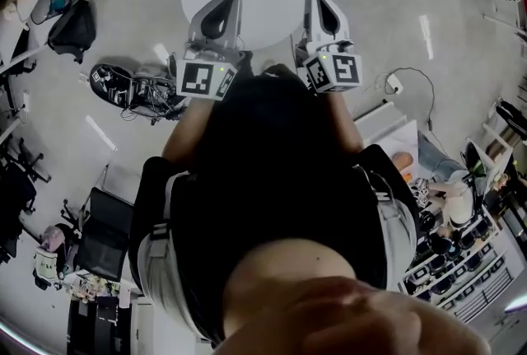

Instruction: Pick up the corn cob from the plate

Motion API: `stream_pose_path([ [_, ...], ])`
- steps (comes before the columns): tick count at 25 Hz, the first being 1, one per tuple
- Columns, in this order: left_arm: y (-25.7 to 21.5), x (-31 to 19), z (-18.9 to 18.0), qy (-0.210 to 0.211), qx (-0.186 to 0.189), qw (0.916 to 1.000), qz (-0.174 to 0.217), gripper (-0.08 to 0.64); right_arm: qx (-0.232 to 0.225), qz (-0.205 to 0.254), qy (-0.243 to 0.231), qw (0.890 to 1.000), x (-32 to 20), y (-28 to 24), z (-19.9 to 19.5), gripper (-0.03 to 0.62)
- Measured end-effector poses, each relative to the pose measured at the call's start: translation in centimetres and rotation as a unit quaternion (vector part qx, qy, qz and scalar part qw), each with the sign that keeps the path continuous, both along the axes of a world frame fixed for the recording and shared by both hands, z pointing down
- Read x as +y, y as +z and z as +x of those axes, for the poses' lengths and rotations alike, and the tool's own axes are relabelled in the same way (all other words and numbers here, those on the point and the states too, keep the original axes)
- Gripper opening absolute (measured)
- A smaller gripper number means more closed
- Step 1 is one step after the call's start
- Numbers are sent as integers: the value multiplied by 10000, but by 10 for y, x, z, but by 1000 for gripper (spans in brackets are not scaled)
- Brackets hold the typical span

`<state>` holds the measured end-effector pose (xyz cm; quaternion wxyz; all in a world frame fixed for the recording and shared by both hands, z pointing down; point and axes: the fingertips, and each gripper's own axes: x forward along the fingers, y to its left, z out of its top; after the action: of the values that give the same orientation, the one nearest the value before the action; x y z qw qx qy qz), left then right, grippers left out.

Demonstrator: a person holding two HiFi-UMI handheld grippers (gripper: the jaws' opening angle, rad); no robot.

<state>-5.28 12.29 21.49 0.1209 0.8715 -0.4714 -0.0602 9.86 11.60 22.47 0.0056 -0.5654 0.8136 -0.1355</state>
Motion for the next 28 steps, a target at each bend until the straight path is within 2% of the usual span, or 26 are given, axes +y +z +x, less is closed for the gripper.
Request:
stream_pose_path([
  [6, 4, -15, -8, 152, 59, 9999, -48, 3, 50, -35, 164, 9998, -15, 4, -6, 6],
  [14, 10, -26, -11, 134, 106, 9998, -93, 3, 88, -83, 101, 9999, -28, 10, -10, 6],
  [28, 29, -59, 16, -47, -26, 9996, -282, 3, -96, -361, -144, 9992, -60, 48, 6, 6],
])
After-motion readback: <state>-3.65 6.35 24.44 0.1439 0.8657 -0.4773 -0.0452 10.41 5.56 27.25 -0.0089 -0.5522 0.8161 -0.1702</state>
